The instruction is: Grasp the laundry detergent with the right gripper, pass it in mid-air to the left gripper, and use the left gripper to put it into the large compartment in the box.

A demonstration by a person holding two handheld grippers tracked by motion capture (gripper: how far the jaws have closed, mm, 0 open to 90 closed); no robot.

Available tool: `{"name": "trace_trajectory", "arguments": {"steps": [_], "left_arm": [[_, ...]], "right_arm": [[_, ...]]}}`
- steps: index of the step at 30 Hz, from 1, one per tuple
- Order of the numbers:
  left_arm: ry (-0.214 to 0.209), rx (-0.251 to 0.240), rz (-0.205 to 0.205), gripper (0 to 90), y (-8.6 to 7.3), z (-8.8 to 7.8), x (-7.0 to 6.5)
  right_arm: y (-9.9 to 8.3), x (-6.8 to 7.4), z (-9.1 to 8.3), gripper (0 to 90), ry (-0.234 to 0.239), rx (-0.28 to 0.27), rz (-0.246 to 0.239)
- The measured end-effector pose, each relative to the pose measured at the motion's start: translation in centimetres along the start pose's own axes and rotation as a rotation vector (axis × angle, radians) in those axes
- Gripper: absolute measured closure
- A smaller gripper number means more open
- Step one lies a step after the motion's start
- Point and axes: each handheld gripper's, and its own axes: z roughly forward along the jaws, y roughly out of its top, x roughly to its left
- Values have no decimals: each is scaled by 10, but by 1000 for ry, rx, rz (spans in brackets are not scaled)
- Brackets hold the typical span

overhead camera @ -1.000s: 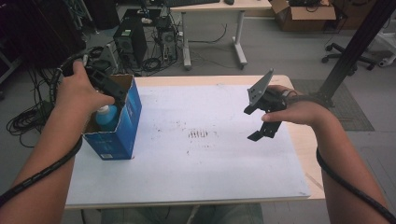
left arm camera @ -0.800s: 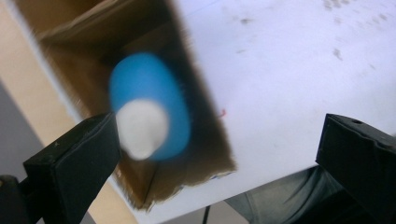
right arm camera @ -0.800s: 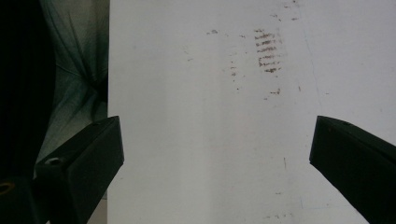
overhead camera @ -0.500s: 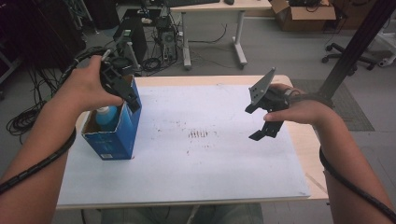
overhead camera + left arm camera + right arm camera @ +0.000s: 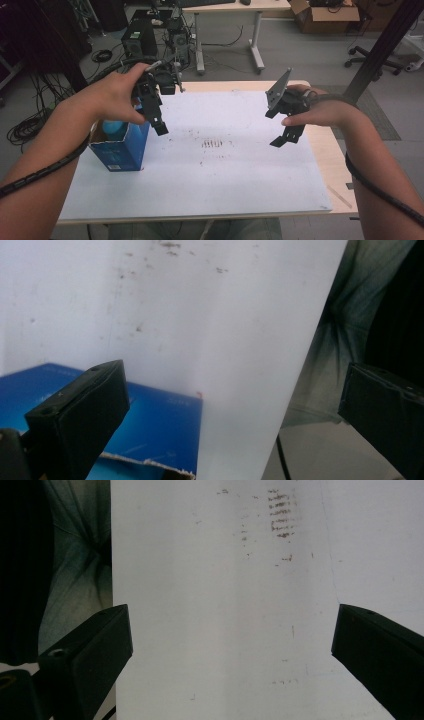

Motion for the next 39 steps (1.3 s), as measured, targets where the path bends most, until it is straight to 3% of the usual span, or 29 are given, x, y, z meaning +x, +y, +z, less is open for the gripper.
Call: {"name": "trace_trajectory", "arguments": {"steps": [3, 9, 25, 39], "left_arm": [[3, 29, 58, 2, 6, 6, -5], [-32, 34, 110, 2, 12, 12, -5], [-49, 37, 141, 2, 27, 23, 3], [-64, 36, 141, 2, 31, 26, 7]], "right_arm": [[2, -1, -1, 31, 3, 21, 0], [0, -4, 0, 31, 13, 50, 14], [6, -17, 16, 33, 59, 135, -2], [2, -19, 18, 34, 71, 151, 11]]}}
